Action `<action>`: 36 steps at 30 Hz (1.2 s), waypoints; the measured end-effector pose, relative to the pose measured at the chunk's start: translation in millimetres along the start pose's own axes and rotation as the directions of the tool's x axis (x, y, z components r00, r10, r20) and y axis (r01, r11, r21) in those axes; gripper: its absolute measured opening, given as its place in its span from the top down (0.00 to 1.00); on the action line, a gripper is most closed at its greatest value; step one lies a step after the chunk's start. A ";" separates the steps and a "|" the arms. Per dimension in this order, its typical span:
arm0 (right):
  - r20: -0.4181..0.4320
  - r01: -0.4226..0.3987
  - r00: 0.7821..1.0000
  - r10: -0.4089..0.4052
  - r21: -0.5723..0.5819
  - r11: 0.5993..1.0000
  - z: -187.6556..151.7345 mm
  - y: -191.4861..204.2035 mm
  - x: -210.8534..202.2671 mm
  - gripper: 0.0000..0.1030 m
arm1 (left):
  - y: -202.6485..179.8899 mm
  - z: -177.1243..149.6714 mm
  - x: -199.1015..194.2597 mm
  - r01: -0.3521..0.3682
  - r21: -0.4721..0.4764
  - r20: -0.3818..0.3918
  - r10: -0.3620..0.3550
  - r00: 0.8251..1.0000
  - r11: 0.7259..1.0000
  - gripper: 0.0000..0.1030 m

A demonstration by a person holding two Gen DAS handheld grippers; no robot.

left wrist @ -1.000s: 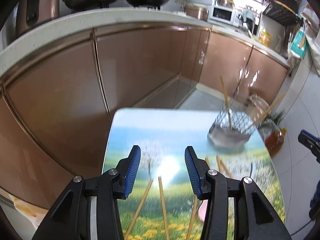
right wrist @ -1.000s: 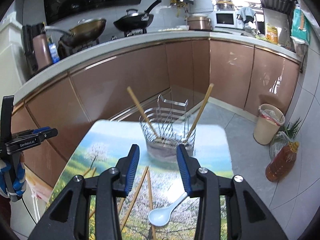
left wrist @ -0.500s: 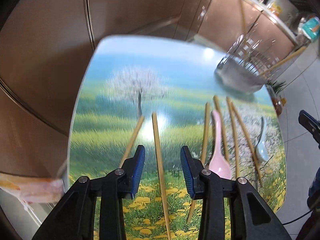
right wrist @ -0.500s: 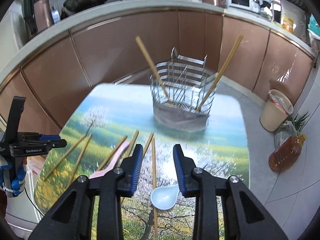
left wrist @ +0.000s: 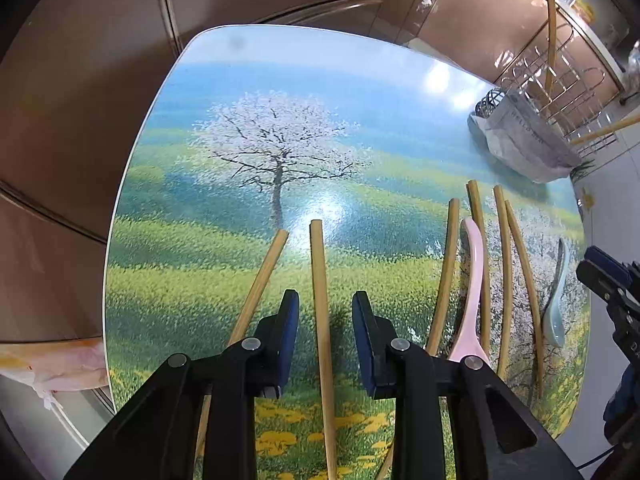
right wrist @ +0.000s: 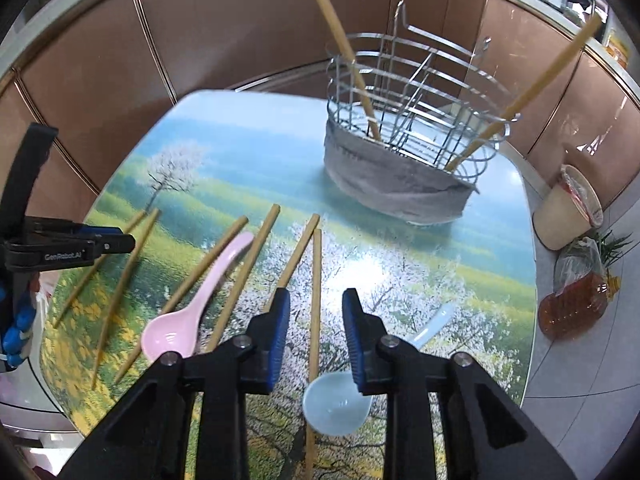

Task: Organize utensils
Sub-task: 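Lower the left gripper to the remaining chopsticks while the right gripper lowers beside it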

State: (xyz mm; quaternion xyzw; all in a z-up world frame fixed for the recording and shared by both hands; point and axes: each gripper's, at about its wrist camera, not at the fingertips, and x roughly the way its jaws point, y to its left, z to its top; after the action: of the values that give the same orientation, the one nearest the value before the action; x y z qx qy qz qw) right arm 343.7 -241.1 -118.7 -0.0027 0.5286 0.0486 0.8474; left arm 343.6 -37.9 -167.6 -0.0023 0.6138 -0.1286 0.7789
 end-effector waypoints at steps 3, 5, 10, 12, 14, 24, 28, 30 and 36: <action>-0.026 -0.001 1.000 0.001 -0.007 1.000 5.6 1.6 12.5 0.77 | -2.7 2.8 4.5 -0.011 0.006 -0.008 0.011 1.000 1.000 0.75; -0.047 0.001 0.999 -0.001 -0.011 1.000 9.0 1.7 21.4 0.77 | -4.2 4.5 6.5 -0.016 0.008 -0.012 0.016 1.000 1.000 0.75; -0.099 0.003 0.995 -0.005 -0.020 1.000 16.5 3.7 40.7 0.77 | -5.1 10.9 14.8 -0.020 0.001 -0.028 0.020 0.999 1.000 0.75; -0.118 0.004 0.993 -0.008 -0.029 1.000 18.8 6.4 47.3 0.77 | -5.7 11.9 17.3 -0.018 -0.002 -0.034 0.018 0.999 1.000 0.76; -0.132 0.011 0.991 -0.016 -0.034 0.999 21.4 9.9 53.2 0.77 | -4.9 14.3 21.7 -0.011 -0.011 -0.045 0.011 0.999 1.000 0.76; -0.192 0.022 0.981 -0.033 -0.061 0.998 30.3 17.1 73.9 0.77 | -2.1 22.3 34.2 -0.004 -0.017 -0.067 0.003 0.998 1.000 0.78; -0.204 0.018 0.979 -0.030 -0.061 0.998 33.5 18.2 81.1 0.77 | -2.1 23.8 34.3 -0.002 -0.016 -0.069 0.001 0.998 1.000 0.79; -0.207 0.017 0.978 -0.030 -0.060 0.998 33.5 17.8 82.9 0.77 | -4.3 25.4 35.2 -0.001 -0.013 -0.071 0.000 0.998 1.000 0.79; -0.211 0.017 0.977 -0.030 -0.063 0.998 38.0 15.6 91.3 0.77 | -12.4 28.3 38.2 -0.007 0.007 -0.074 0.007 0.997 1.000 0.81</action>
State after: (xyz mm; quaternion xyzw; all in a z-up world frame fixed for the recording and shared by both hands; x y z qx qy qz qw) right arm 416.3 -216.2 -183.0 -0.0399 0.6143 0.0542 0.7862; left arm 376.4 -62.0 -195.1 0.0072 0.6417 -0.1279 0.7562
